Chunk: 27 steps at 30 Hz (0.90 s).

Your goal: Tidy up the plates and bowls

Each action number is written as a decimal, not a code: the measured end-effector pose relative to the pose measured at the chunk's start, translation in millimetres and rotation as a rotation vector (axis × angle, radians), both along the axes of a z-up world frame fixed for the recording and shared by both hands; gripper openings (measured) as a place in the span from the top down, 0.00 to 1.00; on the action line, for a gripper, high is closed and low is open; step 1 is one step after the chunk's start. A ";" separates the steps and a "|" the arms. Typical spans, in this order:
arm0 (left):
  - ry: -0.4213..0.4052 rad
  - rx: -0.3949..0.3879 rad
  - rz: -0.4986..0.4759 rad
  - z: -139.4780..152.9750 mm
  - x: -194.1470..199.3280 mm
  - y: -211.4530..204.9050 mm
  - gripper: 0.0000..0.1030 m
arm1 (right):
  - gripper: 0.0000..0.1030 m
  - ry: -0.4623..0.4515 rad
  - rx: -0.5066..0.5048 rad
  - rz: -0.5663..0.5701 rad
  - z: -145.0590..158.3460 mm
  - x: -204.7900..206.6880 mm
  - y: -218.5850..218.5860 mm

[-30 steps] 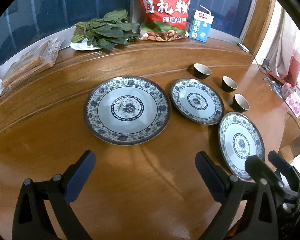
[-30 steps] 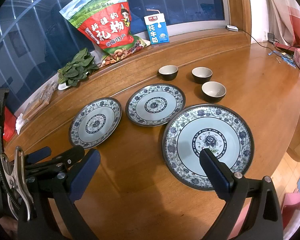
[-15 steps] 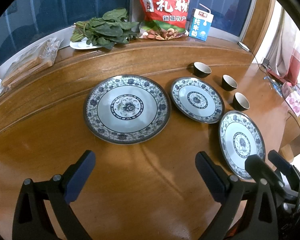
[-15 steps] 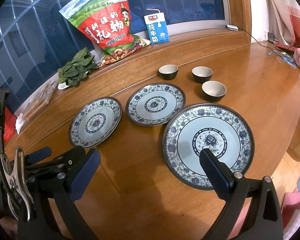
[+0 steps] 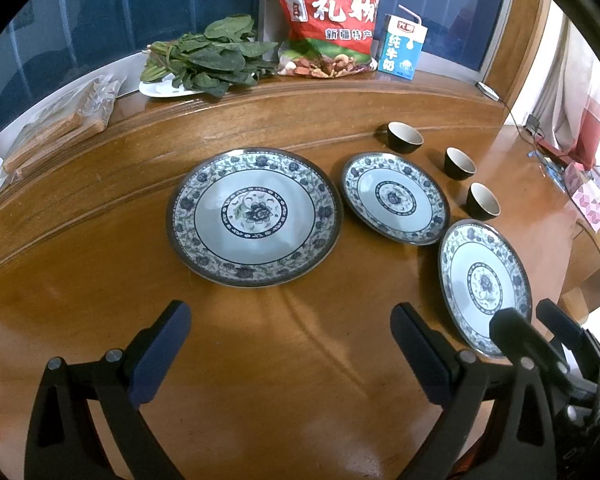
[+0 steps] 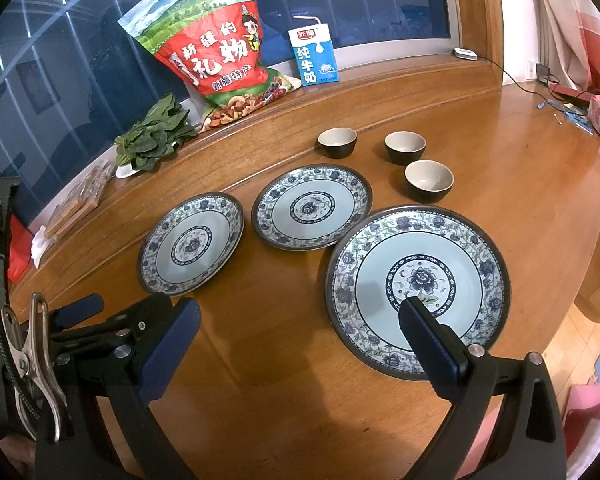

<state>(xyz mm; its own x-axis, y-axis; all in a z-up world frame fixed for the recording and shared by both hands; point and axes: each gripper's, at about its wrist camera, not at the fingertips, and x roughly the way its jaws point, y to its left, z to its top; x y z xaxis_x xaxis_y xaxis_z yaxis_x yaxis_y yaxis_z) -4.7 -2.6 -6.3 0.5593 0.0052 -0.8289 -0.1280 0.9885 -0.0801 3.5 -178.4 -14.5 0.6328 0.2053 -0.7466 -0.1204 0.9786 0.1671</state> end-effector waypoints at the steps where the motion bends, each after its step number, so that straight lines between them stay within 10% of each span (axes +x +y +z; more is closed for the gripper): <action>1: 0.000 0.000 0.000 -0.1 -0.1 0.0 0.02 | 0.01 0.000 0.000 0.000 -0.1 0.0 0.0; 27: 0.011 0.004 0.002 -5.6 -0.1 4.1 0.02 | 0.01 0.006 -0.001 0.007 -2.7 3.3 0.5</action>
<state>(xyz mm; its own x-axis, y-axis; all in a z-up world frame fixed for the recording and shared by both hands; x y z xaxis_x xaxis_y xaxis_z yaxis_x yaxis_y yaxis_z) -4.8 1.5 -11.9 0.5501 0.0095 -0.8351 -0.1312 0.9885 -0.0752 6.8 -177.8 -17.2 0.6272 0.2086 -0.7504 -0.1258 0.9780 0.1667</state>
